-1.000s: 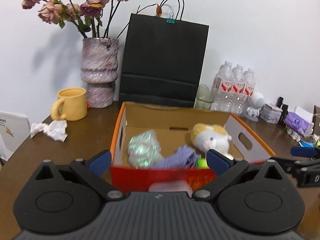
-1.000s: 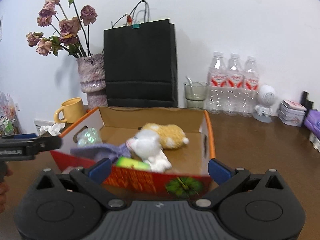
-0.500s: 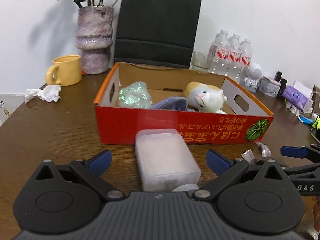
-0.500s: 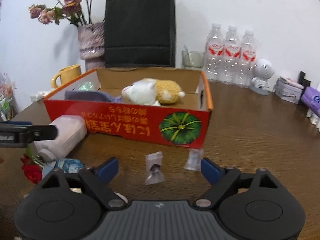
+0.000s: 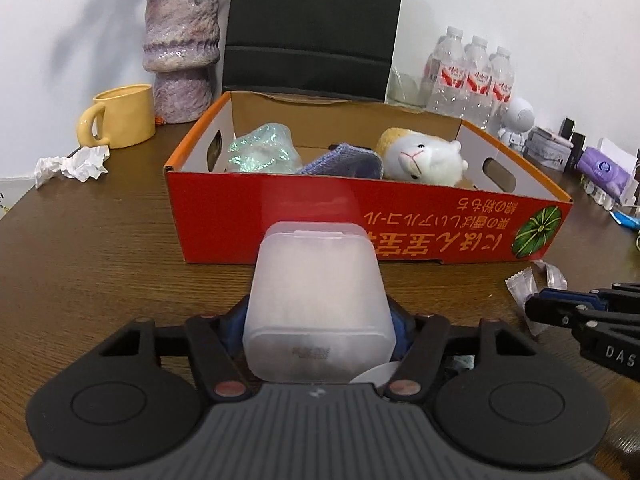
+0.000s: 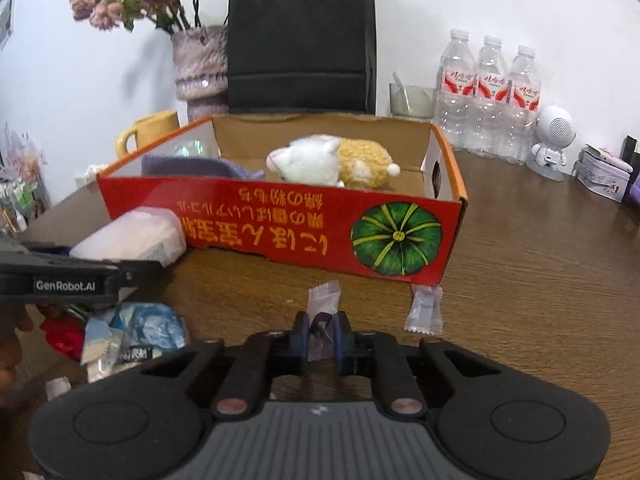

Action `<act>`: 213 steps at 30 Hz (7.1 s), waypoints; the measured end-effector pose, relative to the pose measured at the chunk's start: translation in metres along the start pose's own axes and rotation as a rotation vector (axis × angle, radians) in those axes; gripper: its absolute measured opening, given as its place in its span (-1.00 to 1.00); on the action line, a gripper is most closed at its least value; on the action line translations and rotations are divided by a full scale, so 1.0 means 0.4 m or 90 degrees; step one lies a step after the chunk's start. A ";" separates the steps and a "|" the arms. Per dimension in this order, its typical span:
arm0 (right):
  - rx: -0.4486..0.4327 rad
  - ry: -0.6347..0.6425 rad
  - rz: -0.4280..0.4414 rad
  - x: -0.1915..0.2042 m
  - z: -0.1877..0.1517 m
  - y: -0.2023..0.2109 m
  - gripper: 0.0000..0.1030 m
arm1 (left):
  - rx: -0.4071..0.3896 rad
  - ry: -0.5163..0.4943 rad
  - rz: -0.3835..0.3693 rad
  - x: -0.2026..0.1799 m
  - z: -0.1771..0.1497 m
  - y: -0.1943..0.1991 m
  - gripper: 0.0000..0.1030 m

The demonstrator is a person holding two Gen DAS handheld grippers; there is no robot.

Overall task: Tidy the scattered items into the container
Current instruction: 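Drop small packet from right gripper while left drops white plastic box in box, then drop white round item from right gripper while left drops red rose in box, then grasp the blue tissue packet with right gripper while left grasps black carabiner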

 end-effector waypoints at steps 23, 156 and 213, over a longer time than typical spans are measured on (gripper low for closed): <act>-0.116 -0.047 0.034 -0.018 0.072 0.130 -0.80 | -0.130 0.004 -0.076 -0.043 0.055 0.197 0.28; -0.116 -0.050 0.018 -0.062 0.304 -0.054 -0.55 | -0.133 0.045 -0.121 0.017 0.309 -0.020 -0.27; -0.074 -0.049 -0.002 -0.041 0.139 0.079 1.00 | -0.070 0.016 -0.002 0.085 0.097 0.099 1.00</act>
Point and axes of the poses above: each gripper's, at about its wrist camera, not at the fingertips, and y roughly against the way its jaws point, x to its left, z to its top, the point moved 7 cm from there along -y, roughly the way its jaws point, and after that the axes turned 2 degrees about x, right-handed, at the moved point
